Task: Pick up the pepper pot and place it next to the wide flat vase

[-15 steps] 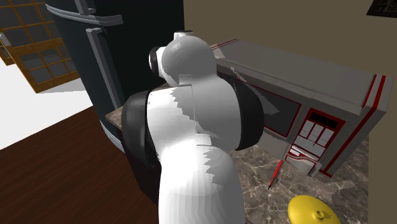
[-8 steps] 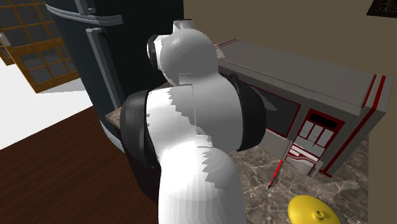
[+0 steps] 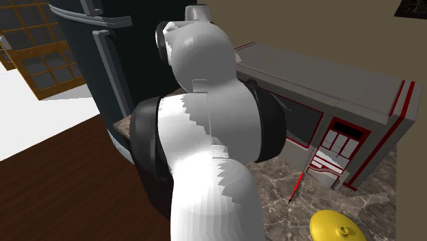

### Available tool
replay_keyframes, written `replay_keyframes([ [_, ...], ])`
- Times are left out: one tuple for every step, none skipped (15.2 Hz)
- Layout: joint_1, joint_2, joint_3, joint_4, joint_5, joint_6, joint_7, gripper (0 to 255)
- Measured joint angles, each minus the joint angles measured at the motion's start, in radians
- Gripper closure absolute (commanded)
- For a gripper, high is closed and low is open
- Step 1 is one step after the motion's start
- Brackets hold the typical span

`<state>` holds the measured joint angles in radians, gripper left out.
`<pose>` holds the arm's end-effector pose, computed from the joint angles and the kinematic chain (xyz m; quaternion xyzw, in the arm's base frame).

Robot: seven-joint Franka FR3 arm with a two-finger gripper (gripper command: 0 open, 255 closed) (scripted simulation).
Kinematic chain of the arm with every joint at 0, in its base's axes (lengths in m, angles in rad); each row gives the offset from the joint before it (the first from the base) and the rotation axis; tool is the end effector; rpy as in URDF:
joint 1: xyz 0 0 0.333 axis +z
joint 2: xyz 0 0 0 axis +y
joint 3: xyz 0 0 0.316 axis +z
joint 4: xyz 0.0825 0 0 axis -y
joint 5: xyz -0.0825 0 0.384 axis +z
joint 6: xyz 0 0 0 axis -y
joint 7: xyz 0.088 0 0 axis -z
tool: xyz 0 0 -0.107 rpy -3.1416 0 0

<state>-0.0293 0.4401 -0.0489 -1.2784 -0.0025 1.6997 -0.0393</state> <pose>0.6855 -0.0472 0.5005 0.9997 -0.0170 -0.0098 0.0111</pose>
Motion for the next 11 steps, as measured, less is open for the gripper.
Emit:
replay_keyframes([
  [0.0, 0.005, 0.0, 0.019, 0.0, -0.014, 0.0, 255],
  [-0.001, 0.006, 0.0, 0.033, 0.0, -0.027, -0.002, 255],
  [-0.001, 0.01, 0.0, 0.053, 0.0, -0.043, -0.001, 255],
  [0.0, 0.008, 0.0, 0.064, 0.0, -0.056, 0.0, 255],
  [0.0, 0.007, 0.0, 0.071, 0.0, -0.064, 0.0, 255],
  [-0.004, -0.016, -0.002, 0.039, 0.0, -0.056, -0.007, 255],
  [-0.011, -0.047, -0.005, -0.004, -0.001, -0.043, -0.017, 255],
  [-0.019, -0.082, -0.009, -0.055, -0.001, -0.027, -0.029, 255],
  [-0.025, -0.125, -0.014, -0.119, -0.003, -0.006, -0.039, 255],
  [-0.032, -0.163, -0.018, -0.173, -0.004, 0.01, -0.051, 255],
  [-0.038, -0.199, -0.022, -0.223, -0.005, 0.025, -0.062, 255],
])
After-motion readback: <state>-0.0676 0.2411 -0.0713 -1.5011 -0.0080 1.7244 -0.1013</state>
